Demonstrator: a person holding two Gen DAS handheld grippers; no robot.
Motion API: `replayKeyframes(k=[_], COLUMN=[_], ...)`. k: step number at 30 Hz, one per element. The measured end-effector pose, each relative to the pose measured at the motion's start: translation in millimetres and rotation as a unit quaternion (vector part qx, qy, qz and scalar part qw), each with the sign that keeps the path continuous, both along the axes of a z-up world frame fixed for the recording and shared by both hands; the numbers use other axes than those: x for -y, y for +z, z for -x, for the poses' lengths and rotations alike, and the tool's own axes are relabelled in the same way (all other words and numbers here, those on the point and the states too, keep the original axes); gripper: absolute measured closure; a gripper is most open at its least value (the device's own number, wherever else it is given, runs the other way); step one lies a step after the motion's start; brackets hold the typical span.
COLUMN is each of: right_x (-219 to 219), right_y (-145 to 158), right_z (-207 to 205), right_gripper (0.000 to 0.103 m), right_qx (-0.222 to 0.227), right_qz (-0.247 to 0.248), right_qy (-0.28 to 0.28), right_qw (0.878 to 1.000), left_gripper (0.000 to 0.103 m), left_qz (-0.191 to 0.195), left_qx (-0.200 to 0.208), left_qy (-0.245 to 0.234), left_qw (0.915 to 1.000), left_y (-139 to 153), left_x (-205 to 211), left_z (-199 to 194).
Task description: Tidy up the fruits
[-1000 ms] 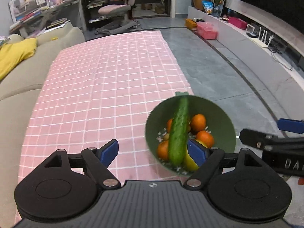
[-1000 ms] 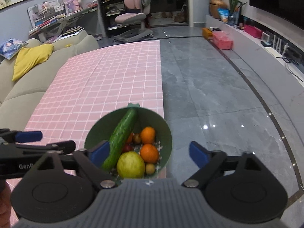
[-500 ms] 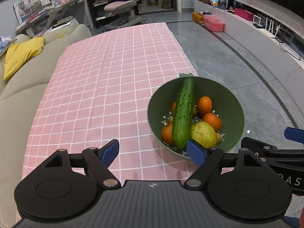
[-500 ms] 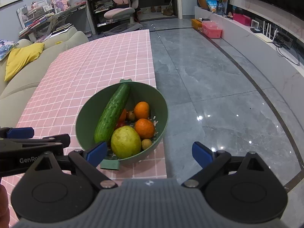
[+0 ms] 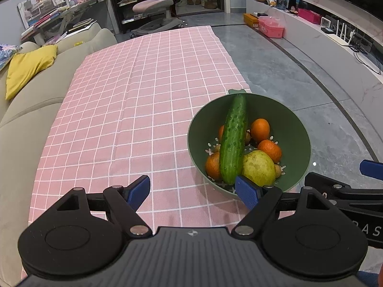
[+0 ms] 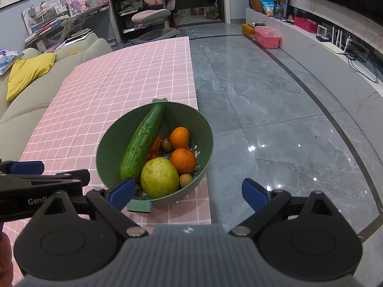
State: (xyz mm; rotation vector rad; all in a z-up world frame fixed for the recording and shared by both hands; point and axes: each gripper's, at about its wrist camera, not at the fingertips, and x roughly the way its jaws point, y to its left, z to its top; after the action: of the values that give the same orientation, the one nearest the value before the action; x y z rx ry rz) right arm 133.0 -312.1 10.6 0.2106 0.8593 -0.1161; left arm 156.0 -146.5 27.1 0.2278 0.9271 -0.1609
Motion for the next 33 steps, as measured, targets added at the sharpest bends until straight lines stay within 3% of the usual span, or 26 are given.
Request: replayKeyframes(k=[33], right_x=[1.8], right_y=[-1.5], right_z=[0.7], right_gripper=[0.011], right_qx=[0.002], right_qz=[-0.002], right_qy=[-0.005], right_qw=[1.000], left_gripper=[0.013], left_qz=[-0.002], left_qx=[0.003], left_qy=[-0.004], left_qw=[1.0000], left_y=[3.1], left_x=[4.5], left_z=[0.0])
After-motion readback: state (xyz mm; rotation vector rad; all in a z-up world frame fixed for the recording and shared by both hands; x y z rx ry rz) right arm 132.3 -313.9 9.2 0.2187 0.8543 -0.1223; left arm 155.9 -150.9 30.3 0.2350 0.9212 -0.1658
